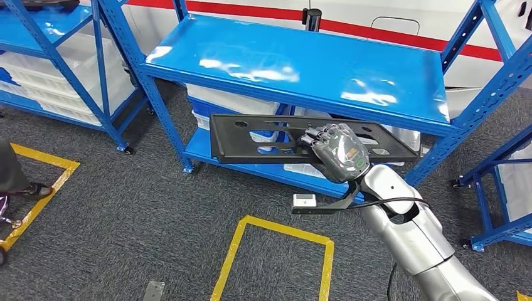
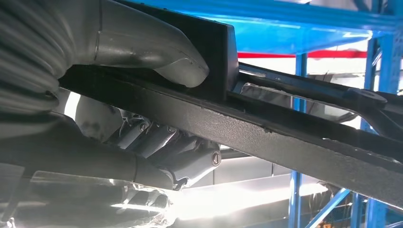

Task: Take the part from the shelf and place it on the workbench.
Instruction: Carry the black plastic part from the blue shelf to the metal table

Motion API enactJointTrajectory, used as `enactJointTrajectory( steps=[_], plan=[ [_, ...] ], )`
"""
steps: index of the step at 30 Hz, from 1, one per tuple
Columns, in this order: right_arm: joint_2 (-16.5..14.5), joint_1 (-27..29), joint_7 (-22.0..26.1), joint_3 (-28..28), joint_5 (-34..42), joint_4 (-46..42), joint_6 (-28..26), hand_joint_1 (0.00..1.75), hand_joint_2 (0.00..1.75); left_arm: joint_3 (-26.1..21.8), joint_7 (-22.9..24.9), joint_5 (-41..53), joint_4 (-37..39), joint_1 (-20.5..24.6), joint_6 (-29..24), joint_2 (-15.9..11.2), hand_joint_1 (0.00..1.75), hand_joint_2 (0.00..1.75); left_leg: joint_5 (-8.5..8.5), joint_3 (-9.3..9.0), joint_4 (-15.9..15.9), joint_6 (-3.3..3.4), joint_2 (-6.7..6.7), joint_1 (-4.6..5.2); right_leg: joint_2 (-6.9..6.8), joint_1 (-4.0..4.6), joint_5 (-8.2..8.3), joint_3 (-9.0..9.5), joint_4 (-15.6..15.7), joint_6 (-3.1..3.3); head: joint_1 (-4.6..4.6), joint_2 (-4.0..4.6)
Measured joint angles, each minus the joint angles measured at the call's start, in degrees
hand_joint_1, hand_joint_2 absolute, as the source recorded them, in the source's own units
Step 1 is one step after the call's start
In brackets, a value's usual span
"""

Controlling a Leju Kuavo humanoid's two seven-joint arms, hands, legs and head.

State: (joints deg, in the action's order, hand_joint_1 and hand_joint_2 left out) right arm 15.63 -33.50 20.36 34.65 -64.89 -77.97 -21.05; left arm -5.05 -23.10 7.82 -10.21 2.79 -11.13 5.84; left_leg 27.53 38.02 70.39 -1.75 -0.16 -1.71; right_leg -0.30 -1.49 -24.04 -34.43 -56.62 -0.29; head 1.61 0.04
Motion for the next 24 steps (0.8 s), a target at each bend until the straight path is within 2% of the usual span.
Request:
enactJointTrajectory(
  steps=[1,2,3,4,6,7,8,9,10,11,12,13,14,15,16,17,18,19,20,21,22,23,24],
  plan=[
    [0.1,0.0,-0.1,0.0,0.0,0.0,0.0,1.62,1.75,0.0,0.0,0.0,0.0,0.1,0.0,0.0,0.00,1.75,-0.04,-3.57,-4.3,-0.07,-0.05,-0.13,0.01,-0.01,0.42,-0.62,-0.2,-0.36,0.03,0.00],
    [0.2,-0.1,-0.3,-0.1,0.1,-0.1,-0.1,1.62,1.75,0.0,0.0,0.0,0.0,0.2,0.0,0.0,0.00,1.75,0.61,-6.55,-8.3,0.11,-0.17,-0.09,0.00,0.02,0.84,-1.03,-0.4,-0.79,0.01,0.00],
    [0.4,-0.2,-0.5,-0.2,0.2,-0.1,-0.1,1.62,1.75,0.0,0.0,0.0,0.0,0.3,0.0,0.0,0.00,1.75,1.40,-8.45,-11.1,0.44,-0.25,0.08,-0.04,0.08,1.31,-1.28,-0.4,-1.29,-0.01,0.00],
    [0.6,-0.3,-0.6,-0.2,0.3,-0.2,-0.2,1.62,1.75,0.0,0.0,0.0,0.0,0.3,0.0,0.0,0.00,1.75,1.90,-9.19,-12.6,0.95,-0.32,0.39,-0.07,0.13,1.82,-1.48,-0.3,-1.81,-0.02,0.00],
    [1.1,-0.4,-0.7,-0.4,0.6,-0.1,-0.5,1.62,1.75,0.0,0.1,-0.1,0.0,0.2,0.0,0.0,0.00,1.75,0.99,-8.48,-13.3,2.43,-0.11,0.85,-0.09,0.14,2.66,-1.94,-0.1,-2.83,-0.05,0.00],
    [1.4,-0.3,-0.7,-0.4,0.6,0.0,-0.7,1.62,1.75,0.0,0.1,-0.1,0.0,0.2,0.0,0.0,0.00,1.75,0.21,-7.86,-13.5,3.23,0.03,0.98,-0.05,0.14,1.89,-2.62,-0.8,-2.85,-0.07,0.00],
    [1.8,-0.3,-0.7,-0.6,0.6,0.1,-1.0,1.62,1.75,0.0,0.1,-0.1,0.0,0.1,0.0,0.0,0.00,1.75,-0.69,-7.09,-13.7,3.95,0.18,1.04,-0.01,0.15,0.11,-3.60,-2.5,-2.60,-0.21,0.00],
    [2.1,-0.2,-0.8,-0.7,0.5,0.3,-1.5,1.62,1.75,-0.1,0.1,-0.1,0.0,0.2,0.1,0.0,0.00,1.75,-1.56,-6.17,-13.8,4.46,0.30,1.09,0.03,0.07,-2.60,-4.76,-5.5,-2.08,-0.36,0.00],
    [2.4,-0.1,-1.0,-0.9,0.3,0.5,-1.9,1.62,1.75,-0.1,0.0,0.0,0.0,0.2,0.2,0.0,0.00,1.75,-2.38,-5.14,-13.8,4.81,0.27,1.25,0.06,0.17,-5.41,-5.95,-9.4,-1.67,-0.51,0.00],
    [2.6,0.1,-1.2,-1.0,0.0,0.7,-2.4,1.62,1.75,-0.1,0.0,0.1,0.0,0.1,0.3,0.0,0.00,1.75,-3.18,-4.13,-13.8,4.98,0.30,1.39,0.09,0.23,-7.44,-6.75,-13.3,-1.62,-0.68,0.00],
    [2.8,0.4,-1.5,-1.2,-0.4,0.8,-2.9,1.62,1.75,-0.1,0.0,0.2,0.0,0.1,0.5,0.0,0.00,1.75,-3.96,-3.13,-13.7,5.07,0.32,1.55,0.12,0.30,-8.33,-6.96,-16.3,-1.86,-0.73,0.00],
    [3.1,0.9,-1.9,-1.4,-0.8,0.9,-3.2,1.62,1.75,-0.1,0.0,0.3,0.0,0.1,0.6,0.0,0.00,1.75,-4.72,-2.15,-13.7,5.09,0.33,1.69,0.15,0.38,-8.01,-6.25,-17.6,-2.32,-0.77,0.00],
    [3.3,1.3,-2.1,-1.6,-1.1,0.9,-3.5,1.62,1.75,-0.1,0.0,0.5,0.0,0.1,0.8,0.0,0.00,1.75,-5.48,-1.21,-13.7,5.04,0.33,1.80,0.16,0.47,-6.93,-4.48,-16.8,-2.78,-0.81,0.00],
    [3.5,1.7,-2.4,-1.9,-1.4,0.9,-3.6,1.62,1.75,-0.1,0.0,0.6,0.0,0.1,0.9,0.0,0.00,1.75,-6.22,-0.35,-13.6,4.94,0.32,1.90,0.16,0.54,-5.83,-1.67,-13.9,-2.99,-0.80,0.00],
    [3.6,2.0,-2.7,-2.1,-1.6,0.9,-3.7,1.62,1.75,-0.1,0.1,0.7,0.0,0.2,1.0,0.0,0.00,1.75,-6.90,0.39,-13.6,4.77,0.31,2.04,0.15,0.69,-5.48,1.96,-9.6,-2.87,-0.81,0.00],
    [3.7,2.3,-2.9,-2.4,-1.9,0.8,-3.8,1.62,1.75,-0.1,0.0,0.8,0.0,0.2,1.1,0.0,0.00,1.75,-7.58,0.96,-13.5,4.53,0.34,2.17,0.17,0.95,-5.86,5.31,-4.8,-2.50,-0.76,0.00],
    [3.8,2.5,-3.2,-2.7,-2.2,0.7,-4.0,1.62,1.75,-0.1,0.0,0.9,0.0,0.2,1.2,0.0,0.00,1.75,-8.29,1.30,-13.6,4.26,0.35,2.26,0.20,1.18,-6.48,7.51,-1.3,-2.06,-0.66,0.00],
    [3.9,2.7,-3.4,-2.9,-2.5,0.5,-4.1,1.62,1.75,-0.1,0.0,1.0,0.0,0.2,1.2,0.0,0.00,1.75,-8.95,1.50,-13.7,3.96,0.39,2.31,0.24,1.42,-7.00,8.60,0.9,-1.65,-0.60,0.00],
    [4.0,2.9,-3.5,-3.2,-2.8,0.5,-4.3,1.62,1.75,-0.1,0.0,1.1,0.0,0.2,1.3,0.0,0.00,1.75,-9.68,1.61,-14.0,3.65,0.39,2.32,0.27,1.50,-6.89,8.46,1.7,-1.31,-0.50,0.00],
    [4.1,3.2,-3.6,-3.3,-3.1,0.4,-4.4,1.62,1.75,-0.1,0.1,1.1,0.0,0.1,1.3,0.0,0.00,1.75,-9.97,1.85,-14.1,3.33,0.27,2.23,0.21,1.12,-6.28,7.90,1.6,-0.96,-0.46,0.00],
    [4.1,3.5,-3.7,-3.4,-3.3,0.4,-4.5,1.62,1.75,-0.1,0.1,1.1,0.0,0.1,1.3,-0.1,0.00,1.75,-9.20,2.30,-13.7,3.02,0.17,2.14,0.15,0.77,-5.60,7.51,1.6,-0.42,-0.42,0.00],
    [4.1,3.8,-3.8,-3.4,-3.6,0.4,-4.6,1.62,1.75,-0.1,0.1,1.1,0.0,0.0,1.4,-0.1,0.00,1.75,-7.12,3.02,-12.1,2.66,0.05,2.02,0.06,0.42,-4.78,6.96,1.7,0.14,-0.25,0.00],
    [4.1,4.1,-3.9,-3.5,-3.8,0.4,-4.6,1.62,1.75,-0.1,0.1,1.1,0.0,0.0,1.4,-0.2,0.00,1.75,-4.08,3.98,-9.3,2.30,-0.03,1.80,-0.03,0.14,-3.98,6.35,1.7,0.59,-0.14,0.00]
  ],
)
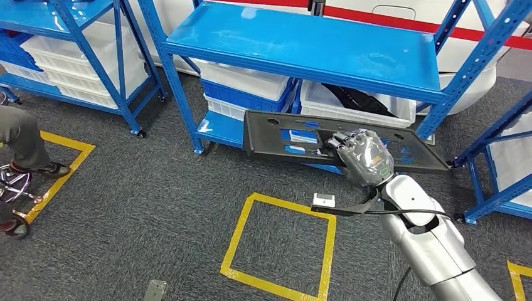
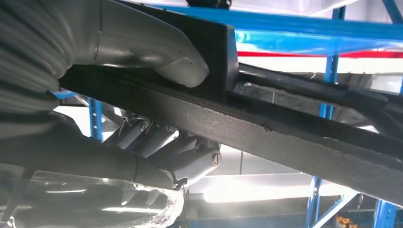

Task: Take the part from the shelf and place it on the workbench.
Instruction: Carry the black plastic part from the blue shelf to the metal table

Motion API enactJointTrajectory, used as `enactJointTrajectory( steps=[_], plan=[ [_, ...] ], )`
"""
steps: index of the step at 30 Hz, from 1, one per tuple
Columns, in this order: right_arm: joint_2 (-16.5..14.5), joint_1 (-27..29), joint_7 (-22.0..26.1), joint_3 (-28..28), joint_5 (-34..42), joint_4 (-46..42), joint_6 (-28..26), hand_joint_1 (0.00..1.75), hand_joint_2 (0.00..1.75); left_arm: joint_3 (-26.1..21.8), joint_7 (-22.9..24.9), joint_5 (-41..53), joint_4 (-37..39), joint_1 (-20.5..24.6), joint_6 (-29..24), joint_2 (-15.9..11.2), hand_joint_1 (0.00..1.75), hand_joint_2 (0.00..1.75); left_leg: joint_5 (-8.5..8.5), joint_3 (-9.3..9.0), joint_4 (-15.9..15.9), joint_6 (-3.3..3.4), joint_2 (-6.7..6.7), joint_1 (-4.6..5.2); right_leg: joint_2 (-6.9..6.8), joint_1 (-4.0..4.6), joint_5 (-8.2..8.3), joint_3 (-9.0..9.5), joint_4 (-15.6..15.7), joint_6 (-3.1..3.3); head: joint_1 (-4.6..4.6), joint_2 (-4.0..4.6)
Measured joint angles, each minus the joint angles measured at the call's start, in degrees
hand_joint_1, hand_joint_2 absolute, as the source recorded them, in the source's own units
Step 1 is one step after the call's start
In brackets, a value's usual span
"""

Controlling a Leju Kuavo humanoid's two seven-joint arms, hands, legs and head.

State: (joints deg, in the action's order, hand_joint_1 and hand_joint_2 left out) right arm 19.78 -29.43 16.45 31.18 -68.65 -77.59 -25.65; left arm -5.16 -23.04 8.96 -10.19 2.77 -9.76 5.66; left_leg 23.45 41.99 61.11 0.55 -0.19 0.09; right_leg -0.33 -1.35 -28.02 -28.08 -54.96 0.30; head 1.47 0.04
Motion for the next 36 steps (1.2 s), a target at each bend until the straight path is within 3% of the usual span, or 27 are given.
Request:
enactJointTrajectory(
  steps=[2,3,4,5,6,7,9,11,13,14,17,18,19,20,22,24,25,26,28,30,32,33,34,35,36],
  plan=[
    [0.0,0.5,-0.2,-0.1,-0.4,-0.1,0.0,1.62,1.75,0.0,0.0,0.0,0.0,0.0,0.0,0.0,0.00,1.75,5.98,1.89,8.4,-0.74,0.00,-0.41,-0.05,0.12,1.46,-1.57,-0.1,0.37,0.22,0.00],
    [0.0,0.7,-0.2,-0.1,-0.6,-0.1,0.0,1.62,1.75,0.0,0.0,0.0,0.0,0.0,0.0,0.0,0.00,1.75,7.13,2.26,11.9,-1.06,0.01,-0.62,-0.05,0.13,2.08,-2.40,-0.2,0.28,0.22,0.00],
    [-0.1,0.8,-0.3,-0.1,-0.7,-0.1,0.0,1.62,1.75,0.0,0.0,0.0,0.0,0.0,0.0,-0.1,0.00,1.75,7.04,1.82,13.7,-1.32,0.02,-0.85,-0.05,0.13,2.67,-3.24,-0.3,0.14,0.24,0.00],
    [-0.1,0.9,-0.3,-0.1,-0.9,-0.1,0.0,1.62,1.75,0.0,0.0,0.0,0.0,0.0,0.0,-0.1,0.00,1.75,5.96,0.29,13.3,-1.48,0.03,-1.07,-0.04,0.11,3.19,-4.06,-0.5,-0.05,0.24,0.00],
    [-0.3,0.9,-0.3,-0.1,-1.0,-0.1,0.1,1.62,1.75,0.0,0.0,0.0,0.0,0.1,0.0,-0.1,0.00,1.75,4.64,-2.26,10.8,-1.53,0.04,-1.27,-0.02,0.08,3.65,-4.84,-0.8,-0.30,0.26,0.00],
    [-0.4,0.8,-0.3,-0.2,-1.1,-0.2,0.2,1.62,1.75,0.0,0.0,0.0,0.0,0.1,-0.1,-0.1,0.00,1.75,3.91,-5.55,6.9,-1.45,0.01,-1.40,0.00,0.07,4.04,-5.50,-1.0,-0.54,0.27,0.00],
    [-0.7,0.5,-0.3,-0.3,-1.2,-0.3,0.4,1.62,1.75,0.0,0.0,0.0,0.0,0.3,-0.3,-0.2,0.00,1.75,4.41,-11.12,-1.1,-0.97,-0.06,-1.28,0.00,0.23,4.83,-6.45,-1.4,-1.36,0.19,0.00],
    [-1.1,0.2,-0.2,-0.3,-1.3,-0.4,0.7,1.62,1.75,0.0,0.1,-0.1,0.0,0.3,-0.5,-0.3,0.00,1.75,5.03,-12.70,-4.3,-0.26,-0.10,-0.82,-0.07,0.23,5.81,-6.97,-1.3,-2.41,0.11,0.00],
    [-1.4,0.1,-0.1,-0.3,-1.3,-0.4,0.9,1.62,1.75,0.0,0.2,-0.2,0.0,0.2,-0.6,-0.2,0.00,1.75,3.99,-12.13,-5.0,0.82,0.07,-0.68,-0.01,0.31,5.89,-7.59,-1.5,-3.16,0.07,0.00],
    [-1.5,0.0,0.0,-0.3,-1.3,-0.4,1.0,1.62,1.75,-0.1,0.2,-0.3,0.0,0.2,-0.7,-0.2,0.00,1.75,3.30,-11.70,-5.3,1.44,0.19,-0.70,0.06,0.38,4.70,-8.30,-2.6,-3.10,-0.04,0.00],
    [-1.7,-0.2,0.0,-0.3,-1.4,-0.4,1.0,1.62,1.75,-0.1,0.3,-0.3,0.0,0.2,-0.8,-0.1,0.00,1.75,1.44,-9.57,-5.4,2.52,0.38,-0.62,0.18,0.42,-2.24,-11.65,-12.5,-2.03,-0.61,0.00],
    [-1.9,-0.3,0.0,-0.3,-1.4,-0.3,1.1,1.62,1.75,-0.1,0.3,-0.4,0.0,0.2,-0.8,-0.1,0.00,1.75,0.91,-8.74,-5.3,2.55,0.39,-0.57,0.19,0.42,-3.66,-12.30,-15.9,-2.04,-0.70,0.00],
    [-2.0,-0.3,-0.1,-0.2,-1.4,-0.3,1.2,1.62,1.75,-0.1,0.3,-0.4,0.0,0.2,-0.8,0.0,0.00,1.75,0.39,-7.86,-5.1,2.50,0.41,-0.55,0.20,0.41,-3.98,-12.12,-17.8,-2.37,-0.73,0.00],
    [-2.1,-0.4,-0.1,-0.2,-1.4,-0.3,1.3,1.62,1.75,-0.2,0.3,-0.5,0.0,0.2,-0.9,0.0,0.00,1.75,-0.08,-7.01,-4.8,2.39,0.43,-0.57,0.20,0.35,-3.29,-11.01,-17.7,-2.92,-0.76,0.00],
    [-2.2,-0.7,-0.1,-0.2,-1.3,-0.2,1.6,1.62,1.75,-0.2,0.3,-0.5,0.0,0.2,-0.9,0.1,0.00,1.75,-0.85,-5.43,-4.1,1.97,0.43,-0.64,0.18,0.07,-1.18,-6.18,-11.5,-3.88,-0.76,0.00],
    [-2.3,-1.2,-0.2,-0.3,-1.1,-0.3,1.9,1.62,1.75,-0.2,0.2,-0.5,0.0,0.2,-0.9,0.1,0.00,1.75,-1.62,-4.30,-3.6,1.31,0.40,-0.55,0.29,0.38,-1.06,-1.50,-4.2,-3.75,-0.73,0.00],
    [-2.4,-1.4,-0.2,-0.4,-0.9,-0.3,2.0,1.62,1.75,-0.2,0.2,-0.5,0.0,0.2,-1.0,0.1,0.00,1.75,-2.07,-4.00,-3.5,1.01,0.38,-0.45,0.37,0.61,-1.48,-0.54,-2.4,-3.47,-0.69,0.00],
    [-2.4,-1.4,-0.2,-0.4,-0.7,-0.3,2.0,1.62,1.75,-0.2,0.2,-0.5,0.0,0.1,-1.0,0.1,0.00,1.75,-2.56,-3.81,-3.5,0.76,0.35,-0.37,0.45,0.90,-1.46,-0.34,-2.0,-3.18,-0.62,0.00],
    [-2.5,-1.4,-0.1,-0.4,0.0,-0.2,2.1,1.62,1.75,-0.3,0.2,-0.5,0.0,0.0,-1.2,0.1,0.00,1.75,-2.56,-3.30,-3.2,0.27,0.20,-0.41,0.39,0.39,-0.75,-1.25,-2.2,-2.48,-0.55,0.00],
    [-2.5,-1.4,0.1,-0.5,0.9,-0.2,2.1,1.62,1.75,-0.3,0.0,-0.5,0.0,-0.1,-1.3,0.1,0.00,1.75,0.90,-2.06,-0.4,-0.33,0.09,-0.62,0.27,-0.14,0.09,-2.18,-2.2,-1.31,-0.33,0.00],
    [-2.6,-1.3,0.3,-0.8,1.6,-0.2,2.1,1.62,1.75,-0.3,-0.4,-0.4,0.0,-0.2,-1.5,0.1,0.00,1.75,6.35,-0.19,6.6,-0.72,0.08,-0.74,0.19,0.00,0.92,-3.22,-2.2,-0.37,-0.07,0.00],
    [-2.6,-1.2,0.3,-0.9,1.8,-0.2,2.1,1.62,1.75,-0.3,-0.6,-0.3,0.0,-0.2,-1.5,0.2,0.00,1.75,7.87,0.66,10.4,-0.78,0.08,-0.74,0.15,0.12,1.37,-3.79,-2.2,-0.16,-0.02,0.00],
    [-2.6,-1.0,0.4,-1.0,2.0,-0.2,2.1,1.62,1.75,-0.3,-0.7,-0.1,0.0,-0.2,-1.6,0.2,0.00,1.75,8.06,1.05,13.3,-0.75,0.08,-0.74,0.13,0.23,1.83,-4.32,-2.2,-0.08,-0.04,0.00],
    [-2.6,-0.7,0.4,-1.0,2.1,-0.2,2.1,1.62,1.75,-0.3,-0.8,0.0,0.0,-0.2,-1.6,0.3,0.00,1.75,6.98,0.58,14.3,-0.62,0.08,-0.74,0.12,0.34,2.25,-4.82,-2.2,-0.11,-0.03,0.00],
    [-2.6,-0.5,0.4,-1.0,2.2,-0.2,2.1,1.62,1.75,-0.3,-0.8,0.0,0.0,-0.2,-1.6,0.3,0.00,1.75,5.30,-0.98,13.1,-0.35,0.07,-0.72,0.15,0.45,2.64,-5.24,-2.2,-0.19,-0.02,0.00]
  ],
)
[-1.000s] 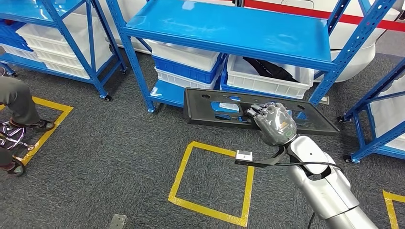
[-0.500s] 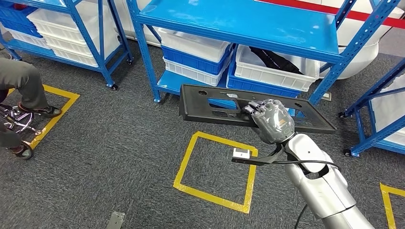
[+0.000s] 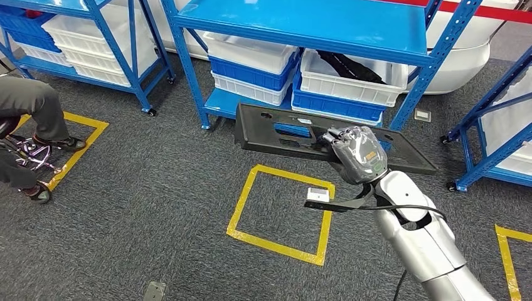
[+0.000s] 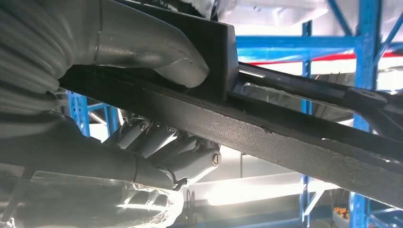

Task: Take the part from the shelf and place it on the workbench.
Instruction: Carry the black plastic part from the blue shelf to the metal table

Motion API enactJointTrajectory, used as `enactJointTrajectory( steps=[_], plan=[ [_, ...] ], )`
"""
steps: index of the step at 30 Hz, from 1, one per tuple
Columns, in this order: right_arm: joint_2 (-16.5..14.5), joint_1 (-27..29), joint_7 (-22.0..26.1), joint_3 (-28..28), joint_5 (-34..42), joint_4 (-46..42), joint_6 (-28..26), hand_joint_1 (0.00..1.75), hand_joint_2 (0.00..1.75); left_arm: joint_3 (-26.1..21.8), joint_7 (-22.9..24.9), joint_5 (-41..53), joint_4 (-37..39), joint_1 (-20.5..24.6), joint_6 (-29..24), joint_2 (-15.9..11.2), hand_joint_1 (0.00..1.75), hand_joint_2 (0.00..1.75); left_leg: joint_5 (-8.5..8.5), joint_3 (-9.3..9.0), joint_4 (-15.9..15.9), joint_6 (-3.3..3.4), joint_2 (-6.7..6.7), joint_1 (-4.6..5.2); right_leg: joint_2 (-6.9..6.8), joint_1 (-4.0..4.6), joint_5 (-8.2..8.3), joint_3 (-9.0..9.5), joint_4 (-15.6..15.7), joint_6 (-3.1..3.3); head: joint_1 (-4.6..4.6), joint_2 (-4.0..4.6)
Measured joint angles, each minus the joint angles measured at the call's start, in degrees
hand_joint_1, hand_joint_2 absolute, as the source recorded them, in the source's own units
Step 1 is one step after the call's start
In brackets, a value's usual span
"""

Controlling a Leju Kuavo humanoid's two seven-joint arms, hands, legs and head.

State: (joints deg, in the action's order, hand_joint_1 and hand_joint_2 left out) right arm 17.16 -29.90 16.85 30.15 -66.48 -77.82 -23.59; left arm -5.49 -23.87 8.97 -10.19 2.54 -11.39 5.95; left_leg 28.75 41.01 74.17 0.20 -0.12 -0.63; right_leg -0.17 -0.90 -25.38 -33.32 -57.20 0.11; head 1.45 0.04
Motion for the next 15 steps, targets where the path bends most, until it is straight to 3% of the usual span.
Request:
enactJointTrajectory(
  steps=[1,3,5,7,9,11,13,15],
  plan=[
    [0.0,0.2,0.0,0.0,0.0,0.0,0.0,1.62,1.75,0.0,-0.1,0.0,0.0,0.0,0.0,0.0,0.00,1.75,-1.41,-2.57,-3.2,0.39,-0.05,0.05,0.05,0.09,0.32,-0.29,0.0,-0.13,0.01,0.00],
    [-0.1,0.4,-0.1,-0.2,-0.7,0.0,-0.1,1.62,1.75,0.0,-0.2,0.0,0.0,0.1,0.0,-0.1,0.00,1.75,-1.74,-8.20,-11.3,1.26,-0.11,0.32,0.09,0.35,0.87,-0.64,0.0,-0.51,-0.05,0.00],
    [-0.1,0.3,-0.5,-0.4,-1.9,-0.1,-0.1,1.62,1.75,0.0,-0.4,0.0,0.0,0.1,0.1,-0.1,0.00,1.75,-0.76,-10.56,-15.5,1.74,-0.10,0.72,-0.04,0.42,1.45,-0.89,0.0,-1.23,-0.05,0.00],
    [-0.1,0.3,-0.8,-0.4,-3.1,-0.1,-0.2,1.62,1.75,0.0,-0.4,0.0,0.0,0.1,0.1,0.0,0.00,1.75,-1.04,-10.55,-16.7,2.21,-0.08,0.74,-0.19,0.45,1.76,-1.37,-0.1,-2.01,-0.05,0.00],
    [-0.1,0.3,-1.0,-0.4,-3.8,-0.1,-0.2,1.62,1.75,-0.1,-0.3,0.0,0.0,0.1,0.1,0.0,0.00,1.75,-1.89,-10.19,-17.5,3.03,-0.14,0.50,-0.16,0.55,-0.04,-2.93,-2.7,-2.02,-0.15,0.00],
    [-0.2,0.4,-1.0,-0.3,-4.3,0.0,-0.2,1.62,1.75,-0.2,-0.3,0.0,0.0,0.2,0.1,0.0,0.00,1.75,-2.74,-9.33,-17.7,3.52,-0.43,0.49,-0.05,0.40,-3.83,-5.92,-9.8,-1.63,-0.19,0.00],
    [-0.3,0.6,-1.2,-0.2,-5.0,0.0,-0.2,1.62,1.75,-0.3,-0.2,0.0,0.0,0.1,0.2,0.1,0.00,1.75,-3.46,-8.42,-17.6,3.50,-0.94,0.52,-0.04,0.24,-6.31,-8.04,-16.1,-1.87,-0.25,0.00],
    [-0.4,0.7,-1.4,-0.1,-5.5,0.0,-0.2,1.62,1.75,-0.4,-0.2,0.0,0.0,0.1,0.3,0.1,0.00,1.75,-4.02,-7.73,-17.5,3.28,-1.54,0.51,-0.02,0.15,-5.91,-6.58,-15.4,-2.60,-0.30,0.00]
  ],
)
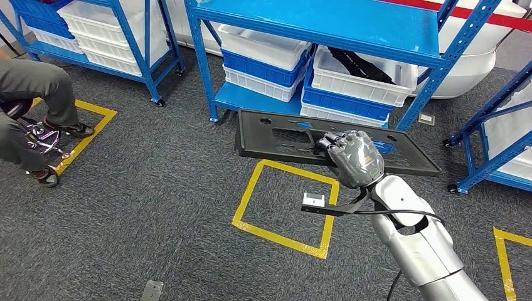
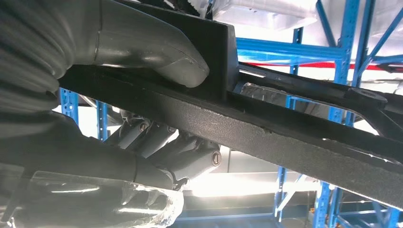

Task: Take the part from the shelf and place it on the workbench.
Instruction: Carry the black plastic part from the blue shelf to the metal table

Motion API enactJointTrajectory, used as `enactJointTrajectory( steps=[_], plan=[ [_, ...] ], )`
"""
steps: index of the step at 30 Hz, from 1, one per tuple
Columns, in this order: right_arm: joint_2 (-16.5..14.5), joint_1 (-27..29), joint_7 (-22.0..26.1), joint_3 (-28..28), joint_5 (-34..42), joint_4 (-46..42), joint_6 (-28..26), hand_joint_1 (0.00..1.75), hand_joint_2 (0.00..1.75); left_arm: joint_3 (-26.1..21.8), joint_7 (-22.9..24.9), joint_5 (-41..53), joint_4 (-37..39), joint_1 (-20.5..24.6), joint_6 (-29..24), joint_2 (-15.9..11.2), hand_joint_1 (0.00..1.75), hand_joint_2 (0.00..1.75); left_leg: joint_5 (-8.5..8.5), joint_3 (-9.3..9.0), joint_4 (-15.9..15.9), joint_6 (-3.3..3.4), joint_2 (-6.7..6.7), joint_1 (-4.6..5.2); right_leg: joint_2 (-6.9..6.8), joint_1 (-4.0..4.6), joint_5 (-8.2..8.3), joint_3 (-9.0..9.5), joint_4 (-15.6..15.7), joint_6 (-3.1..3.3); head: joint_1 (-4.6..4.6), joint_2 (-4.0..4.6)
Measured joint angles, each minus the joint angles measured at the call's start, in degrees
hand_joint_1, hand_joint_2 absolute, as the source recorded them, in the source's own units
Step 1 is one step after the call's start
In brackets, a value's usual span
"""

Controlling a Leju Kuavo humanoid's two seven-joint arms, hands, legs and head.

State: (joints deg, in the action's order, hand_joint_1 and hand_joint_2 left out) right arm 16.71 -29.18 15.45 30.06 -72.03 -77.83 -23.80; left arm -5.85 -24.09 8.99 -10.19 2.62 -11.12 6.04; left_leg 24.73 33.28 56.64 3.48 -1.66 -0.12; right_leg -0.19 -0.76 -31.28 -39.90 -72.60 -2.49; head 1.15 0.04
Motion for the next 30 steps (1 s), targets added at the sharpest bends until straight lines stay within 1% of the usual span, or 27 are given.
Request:
enactJointTrajectory(
  steps=[2,3,4,5,6,7,8,9,10,12,13,14,15,16,17,18,19,20,22,23,24,25,26,27,28,29,30],
  plan=[
    [0.0,0.0,-0.1,0.1,-0.1,0.0,0.0,1.62,1.75,0.0,0.0,0.0,0.0,0.0,0.0,0.0,0.00,1.75,-0.22,0.25,0.0,-0.14,-0.32,-0.01,0.02,-0.04,0.92,1.87,2.6,-0.41,-0.01,0.00],
    [0.0,0.0,-0.1,0.1,-0.1,0.0,0.0,1.62,1.75,0.0,0.0,0.0,0.0,0.0,0.0,0.0,0.00,1.75,-0.24,0.26,0.1,-0.15,-0.35,-0.01,0.03,-0.04,1.03,2.07,2.9,-0.44,-0.01,0.00],
    [0.0,0.0,-0.1,0.1,-0.1,0.0,0.0,1.62,1.75,0.0,0.0,0.0,0.0,0.0,0.0,0.0,0.00,1.75,-0.29,0.32,0.1,-0.22,-0.47,-0.02,0.16,-0.11,1.57,3.16,4.7,-0.58,0.00,0.00],
    [0.0,0.0,-0.1,0.1,-0.1,0.0,0.0,1.62,1.75,0.0,0.1,0.1,0.0,0.0,0.0,0.0,0.00,1.75,-0.46,0.68,0.3,-0.50,-0.86,0.07,0.68,-0.13,2.24,4.98,7.9,-0.48,0.02,0.00],
    [0.0,0.0,-0.1,0.1,-0.2,0.0,0.0,1.62,1.75,0.0,0.1,0.2,0.0,0.0,0.0,0.0,0.00,1.75,-0.79,1.18,0.6,-0.98,-1.41,0.12,1.03,-0.09,3.00,6.68,11.0,-0.24,0.03,0.00],
    [0.0,-0.1,-0.1,0.1,-0.3,0.0,0.0,1.62,1.75,0.0,0.3,0.3,0.0,0.0,-0.1,0.0,0.00,1.75,-0.97,1.77,0.9,-1.54,-1.77,0.09,1.18,-0.33,3.84,8.28,14.1,0.21,0.04,0.00],
    [-0.1,-0.1,-0.1,0.2,-0.3,0.0,0.0,1.62,1.75,0.0,0.4,0.4,0.0,-0.1,-0.1,-0.1,0.00,1.75,-0.62,2.52,1.8,-2.16,-1.56,0.09,1.11,-0.47,4.22,8.86,15.5,0.86,0.10,0.00],
    [-0.1,-0.1,-0.2,0.2,-0.4,0.0,0.0,1.62,1.75,0.0,0.4,0.5,0.0,-0.1,-0.2,-0.1,0.00,1.75,0.47,3.33,3.4,-2.67,-0.91,-0.06,0.52,-0.62,4.53,8.69,15.4,1.44,0.20,0.00],
    [-0.1,-0.2,-0.2,0.2,-0.4,0.0,0.1,1.62,1.75,0.0,0.5,0.5,0.0,-0.1,-0.3,-0.1,0.00,1.75,2.28,4.48,6.1,-3.05,-0.03,-0.20,-0.01,-0.79,4.76,8.61,15.5,1.89,0.31,0.00],
    [-0.2,-0.2,-0.2,0.2,-0.6,0.0,0.1,1.62,1.75,0.0,0.5,0.6,0.0,-0.1,-0.3,-0.1,0.00,1.75,6.19,7.59,13.6,-3.70,1.02,-0.49,-0.98,-0.59,4.97,8.30,15.5,2.41,0.47,0.00],
    [-0.3,-0.2,-0.2,0.3,-0.7,0.0,0.2,1.62,1.75,0.0,0.5,0.6,0.0,-0.1,-0.3,-0.1,0.00,1.75,7.21,8.71,16.4,-3.92,1.18,-0.64,-1.48,-0.53,5.03,8.14,15.5,2.44,0.47,0.00],
    [-0.5,-0.2,-0.2,0.3,-0.7,0.0,0.2,1.62,1.75,0.0,0.5,0.6,0.0,-0.2,-0.4,-0.1,0.00,1.75,7.24,8.90,17.4,-4.10,1.33,-0.79,-1.99,-0.52,5.08,8.02,15.5,2.46,0.49,0.00],
    [-0.6,-0.2,-0.2,0.4,-0.8,0.0,0.2,1.62,1.75,0.0,0.5,0.6,0.0,-0.2,-0.4,-0.1,0.00,1.75,6.22,7.88,16.1,-4.19,1.56,-0.92,-2.49,-0.53,5.10,7.96,15.4,2.43,0.49,0.00],
    [-0.7,-0.3,-0.2,0.5,-0.8,0.0,0.2,1.62,1.75,0.0,0.6,0.6,0.0,-0.2,-0.4,-0.1,0.00,1.75,4.50,5.75,12.6,-4.16,2.07,-1.04,-2.96,-0.53,5.12,7.95,15.3,2.38,0.50,0.00],
    [-0.8,-0.4,-0.2,0.6,-0.8,0.0,0.2,1.62,1.75,0.0,0.6,0.6,0.0,-0.2,-0.5,-0.1,0.00,1.75,3.09,3.34,8.4,-4.05,3.15,-1.01,-3.42,-0.41,5.12,7.93,15.2,2.31,0.51,0.00],
    [-0.9,-0.5,-0.2,0.7,-0.9,0.0,0.2,1.62,1.75,0.0,0.6,0.6,0.0,-0.1,-0.5,-0.1,0.00,1.75,2.00,1.46,5.0,-3.74,3.91,-0.88,-3.82,-0.20,5.13,7.87,15.1,2.15,0.47,0.00],
    [-0.9,-0.6,-0.3,0.7,-0.9,0.0,0.2,1.62,1.75,0.0,0.6,0.6,0.0,-0.1,-0.5,0.0,0.00,1.75,1.47,0.39,2.7,-3.39,4.47,-0.71,-4.21,0.04,5.16,7.79,15.1,1.96,0.40,0.00],
    [-1.0,-0.7,-0.3,0.7,-0.9,0.0,0.2,1.62,1.75,0.0,0.6,0.6,0.0,-0.1,-0.6,0.0,0.00,1.75,1.45,0.22,1.9,-3.03,4.59,-0.48,-4.59,0.27,5.23,7.71,15.1,1.72,0.31,0.00],
    [-1.0,-0.7,-0.4,0.8,-0.8,0.0,0.2,1.62,1.75,0.0,0.7,0.6,0.0,-0.1,-0.7,0.0,0.00,1.75,0.93,0.63,1.7,-2.20,3.55,-0.30,-5.17,0.44,5.35,7.58,15.1,1.07,0.18,0.00],
    [-1.1,-0.7,-0.4,0.8,-0.8,0.0,0.2,1.62,1.75,0.0,0.7,0.6,0.0,-0.2,-0.7,0.0,0.00,1.75,0.59,0.72,1.4,-1.72,3.12,-0.29,-4.71,0.37,5.08,7.33,14.8,0.77,0.15,0.00],
    [-1.0,-0.7,-0.5,0.8,-0.8,0.0,0.2,1.62,1.75,0.0,0.7,0.6,0.0,-0.2,-0.8,0.1,0.00,1.75,0.22,0.80,1.2,-1.17,2.71,-0.33,-3.67,0.29,4.24,6.71,13.6,0.69,0.15,0.00],
    [-1.0,-0.6,-0.5,0.8,-0.8,0.0,0.2,1.62,1.75,-0.1,0.7,0.6,0.0,-0.1,-0.8,0.1,0.00,1.75,-0.12,0.89,0.9,-0.68,2.28,-0.42,-2.37,0.18,2.81,5.59,11.2,0.79,0.09,0.00],
    [-0.8,-0.5,-0.5,0.8,-0.8,0.0,0.2,1.62,1.75,-0.1,0.8,0.6,0.0,-0.1,-0.8,0.2,0.00,1.75,-0.34,1.11,0.9,-0.38,1.81,-0.40,-1.13,0.06,1.01,4.00,7.6,1.10,0.05,0.00],
    [-0.7,-0.3,-0.5,0.8,-0.8,0.0,0.2,1.62,1.75,-0.1,0.8,0.6,0.0,0.0,-0.8,0.2,0.00,1.75,-0.50,1.33,0.9,-0.17,1.33,-0.39,-0.40,0.06,-0.73,2.33,3.7,1.36,0.03,0.00],
    [-0.6,-0.1,-0.5,0.8,-0.8,0.0,0.2,1.62,1.75,-0.1,0.8,0.6,0.0,0.0,-0.9,0.2,0.00,1.75,-0.65,1.55,0.9,-0.11,0.72,-0.38,-0.12,0.08,-2.00,0.80,0.2,1.35,-0.02,0.00],
    [-0.4,0.2,-0.5,0.9,-0.8,0.0,0.2,1.62,1.75,-0.1,0.8,0.7,0.0,-0.1,-0.9,0.2,0.00,1.75,-0.79,1.73,0.9,-0.14,0.10,-0.38,0.00,0.09,-2.45,0.13,-1.5,1.14,-0.03,0.00],
    [-0.4,0.4,-0.5,1.0,-0.9,0.0,0.2,1.62,1.75,-0.1,0.8,0.7,0.0,-0.1,-0.9,0.3,0.00,1.75,-0.92,1.84,1.0,-0.25,-0.54,-0.38,0.08,0.06,-1.95,0.62,-0.9,0.75,-0.07,0.00]
  ],
)
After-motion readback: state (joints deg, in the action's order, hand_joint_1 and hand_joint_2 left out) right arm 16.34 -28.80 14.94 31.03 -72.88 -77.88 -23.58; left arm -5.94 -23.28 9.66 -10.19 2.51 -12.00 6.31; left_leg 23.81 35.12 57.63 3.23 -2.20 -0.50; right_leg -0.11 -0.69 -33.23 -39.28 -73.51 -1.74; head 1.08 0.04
